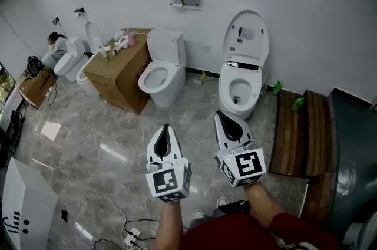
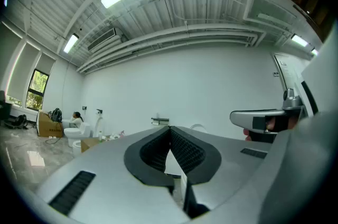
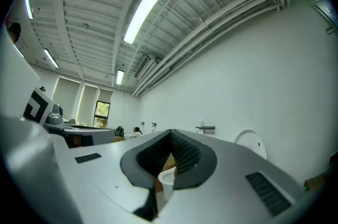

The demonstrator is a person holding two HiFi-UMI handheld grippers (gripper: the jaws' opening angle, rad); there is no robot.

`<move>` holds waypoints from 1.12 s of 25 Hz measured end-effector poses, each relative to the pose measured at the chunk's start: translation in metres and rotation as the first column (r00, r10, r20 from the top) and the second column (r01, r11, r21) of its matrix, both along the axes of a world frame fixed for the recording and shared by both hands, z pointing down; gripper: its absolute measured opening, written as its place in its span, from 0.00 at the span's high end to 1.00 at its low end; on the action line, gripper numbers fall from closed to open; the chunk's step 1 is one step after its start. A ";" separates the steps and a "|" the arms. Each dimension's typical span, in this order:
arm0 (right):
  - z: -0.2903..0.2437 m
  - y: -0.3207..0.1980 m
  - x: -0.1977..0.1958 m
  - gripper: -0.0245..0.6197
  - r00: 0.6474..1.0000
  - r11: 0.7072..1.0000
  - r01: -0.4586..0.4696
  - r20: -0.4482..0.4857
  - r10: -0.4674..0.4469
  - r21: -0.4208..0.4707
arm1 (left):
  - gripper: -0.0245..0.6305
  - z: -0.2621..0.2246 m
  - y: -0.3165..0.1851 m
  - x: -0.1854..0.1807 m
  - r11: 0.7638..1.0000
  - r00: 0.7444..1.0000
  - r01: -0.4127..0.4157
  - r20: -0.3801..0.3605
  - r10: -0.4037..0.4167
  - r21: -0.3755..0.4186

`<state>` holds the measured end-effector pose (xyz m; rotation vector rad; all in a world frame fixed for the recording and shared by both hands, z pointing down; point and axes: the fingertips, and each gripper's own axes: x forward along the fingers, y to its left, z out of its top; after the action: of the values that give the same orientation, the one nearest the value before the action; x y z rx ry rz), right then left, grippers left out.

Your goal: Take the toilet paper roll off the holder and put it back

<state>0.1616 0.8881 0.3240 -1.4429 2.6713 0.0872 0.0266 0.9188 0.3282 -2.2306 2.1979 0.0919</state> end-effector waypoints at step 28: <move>0.008 -0.154 0.028 0.95 1.000 1.000 0.001 0.016 -0.001 0.001 | 0.94 0.015 -0.159 0.043 0.999 0.998 -0.029 0.054 0.028 0.013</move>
<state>0.1898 0.7337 0.3320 -1.4364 2.6591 0.0769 0.0697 0.7595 0.3430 -2.2307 2.1324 0.0458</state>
